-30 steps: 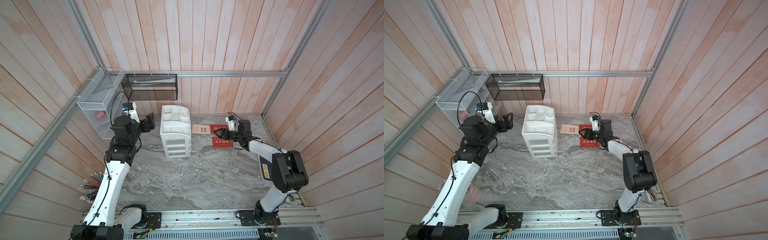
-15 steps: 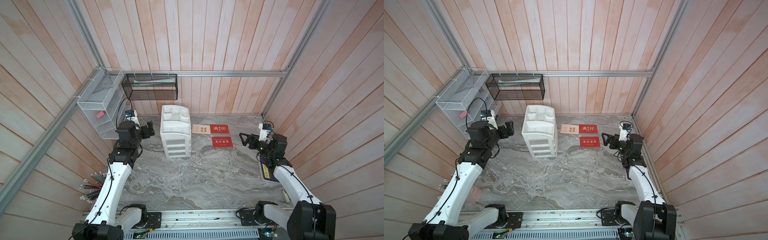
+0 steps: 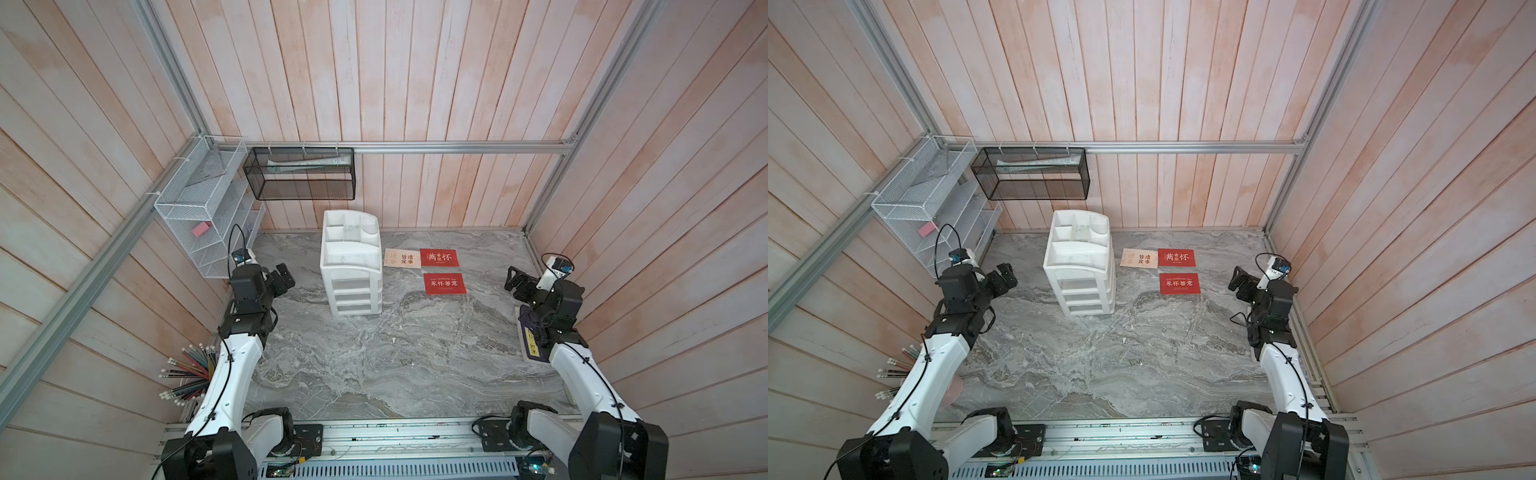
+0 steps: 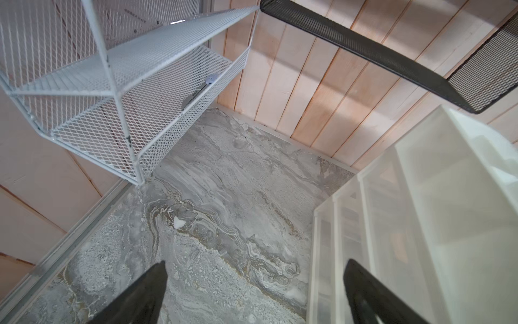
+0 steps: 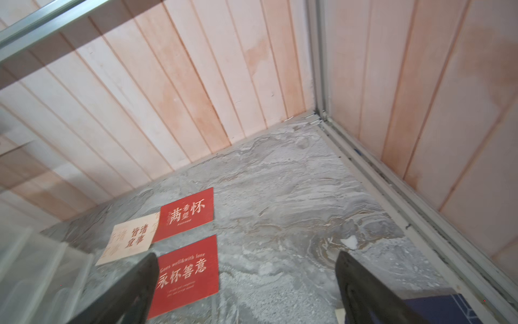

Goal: Take the postcards out of the drawer
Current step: Reset both arms

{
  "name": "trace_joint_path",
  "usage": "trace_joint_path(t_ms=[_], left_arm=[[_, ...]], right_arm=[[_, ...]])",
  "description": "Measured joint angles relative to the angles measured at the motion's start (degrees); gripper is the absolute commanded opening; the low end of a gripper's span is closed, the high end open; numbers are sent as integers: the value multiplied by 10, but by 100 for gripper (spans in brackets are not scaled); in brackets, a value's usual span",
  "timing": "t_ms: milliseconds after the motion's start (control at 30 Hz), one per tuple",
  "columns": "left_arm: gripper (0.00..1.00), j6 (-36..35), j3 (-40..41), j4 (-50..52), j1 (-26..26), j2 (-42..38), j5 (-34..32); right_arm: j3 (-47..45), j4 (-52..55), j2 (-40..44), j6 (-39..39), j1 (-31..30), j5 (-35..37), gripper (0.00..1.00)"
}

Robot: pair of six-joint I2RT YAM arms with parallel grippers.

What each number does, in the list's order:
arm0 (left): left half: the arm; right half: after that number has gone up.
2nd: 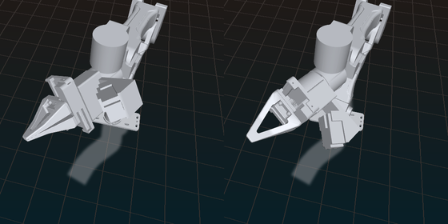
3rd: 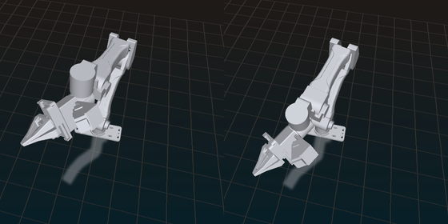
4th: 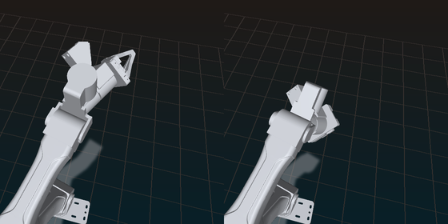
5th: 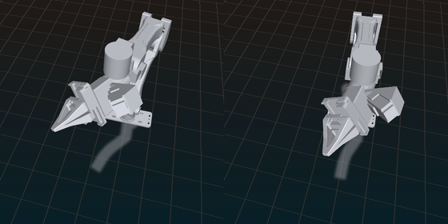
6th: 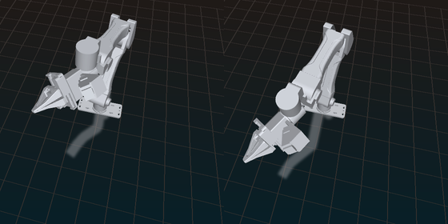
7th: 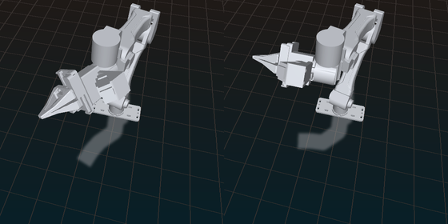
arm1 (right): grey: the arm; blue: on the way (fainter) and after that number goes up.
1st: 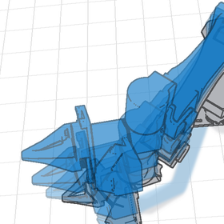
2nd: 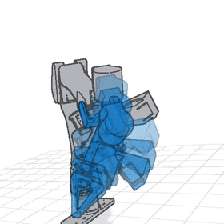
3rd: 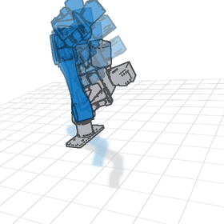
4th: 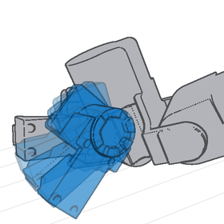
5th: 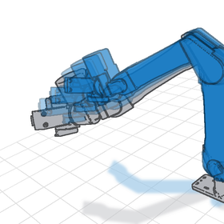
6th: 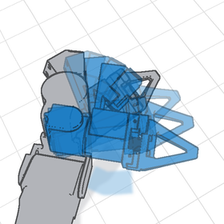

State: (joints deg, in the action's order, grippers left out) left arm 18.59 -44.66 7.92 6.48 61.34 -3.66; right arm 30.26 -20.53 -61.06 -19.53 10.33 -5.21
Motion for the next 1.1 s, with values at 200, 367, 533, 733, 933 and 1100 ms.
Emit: trace_joint_path(t_ms=[200,367,533,733,933,1100], left_arm=[[100,-17,113,-148,0,12,14],[100,-46,213,-313,0,67,19],[100,-72,255,-446,0,147,18],[100,-90,269,-570,1,195,38],[100,-116,279,-654,2,227,96],[100,-142,281,-700,-9,266,122]], right_arm=[[-80,-136,-72,7,0,43,98],[-159,-280,-127,13,2,45,98],[-150,-332,-136,33,3,43,98],[-154,-406,-186,65,4,23,98],[-172,-487,-259,124,-25,-30,98],[-191,-530,-280,149,-40,-43,98]])
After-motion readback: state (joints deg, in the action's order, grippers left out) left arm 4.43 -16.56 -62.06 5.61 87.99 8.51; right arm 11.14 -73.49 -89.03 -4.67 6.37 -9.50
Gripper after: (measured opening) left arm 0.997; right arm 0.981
